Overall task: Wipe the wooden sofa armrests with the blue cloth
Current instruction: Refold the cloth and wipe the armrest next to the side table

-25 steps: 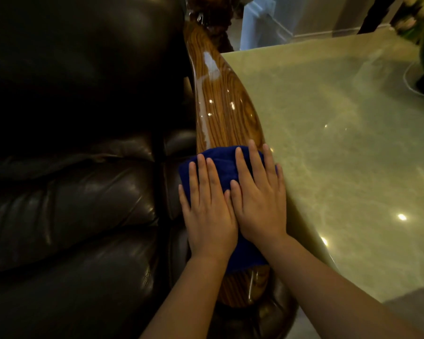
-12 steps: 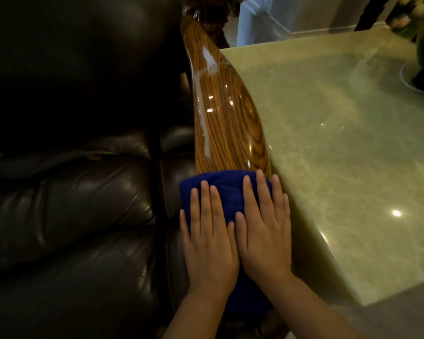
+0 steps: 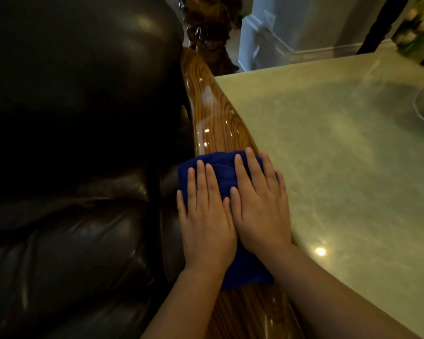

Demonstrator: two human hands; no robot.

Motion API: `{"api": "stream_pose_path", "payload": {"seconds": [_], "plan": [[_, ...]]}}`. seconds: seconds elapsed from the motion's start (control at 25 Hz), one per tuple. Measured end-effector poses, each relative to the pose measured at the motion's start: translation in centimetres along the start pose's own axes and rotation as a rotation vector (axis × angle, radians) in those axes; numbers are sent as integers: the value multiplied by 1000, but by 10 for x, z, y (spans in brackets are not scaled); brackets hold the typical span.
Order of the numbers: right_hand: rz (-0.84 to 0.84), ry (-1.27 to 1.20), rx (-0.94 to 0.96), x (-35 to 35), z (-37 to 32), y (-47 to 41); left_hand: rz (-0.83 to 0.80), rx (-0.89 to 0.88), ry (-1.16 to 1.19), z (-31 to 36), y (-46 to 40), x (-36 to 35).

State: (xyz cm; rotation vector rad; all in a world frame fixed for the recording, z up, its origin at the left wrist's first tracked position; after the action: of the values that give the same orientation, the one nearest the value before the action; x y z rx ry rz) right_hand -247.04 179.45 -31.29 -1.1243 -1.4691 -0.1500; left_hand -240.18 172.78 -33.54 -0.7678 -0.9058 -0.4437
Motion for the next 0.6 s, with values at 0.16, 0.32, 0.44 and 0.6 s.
{"api": "stream_pose_path", "payload": {"seconds": [0.16, 0.32, 0.44, 0.6], "plan": [[-36, 16, 7, -15, 1, -45, 6, 13, -27, -1, -43, -9], [-89, 16, 11, -31, 2, -81, -14, 33, -36, -2, -80, -17], [-125, 6, 24, -43, 0, -105, -56, 23, 15, -2, -104, -25], [-162, -38, 35, -64, -1, -142, -115, 38, 64, -7, -142, -41]]}}
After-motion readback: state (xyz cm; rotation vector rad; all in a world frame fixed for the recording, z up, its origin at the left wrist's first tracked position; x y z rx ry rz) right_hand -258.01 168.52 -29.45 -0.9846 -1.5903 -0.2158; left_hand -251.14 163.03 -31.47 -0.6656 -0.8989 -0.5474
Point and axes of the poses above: each hand's wrist, its own y-axis away from the middle knuckle, its own x-axis out of the back of the hand, z = x × y, the point moved 10 cm from there along -y, towards the middle knuckle, and after that the axes turned 10 degrees about z, right-handed, at the moved point
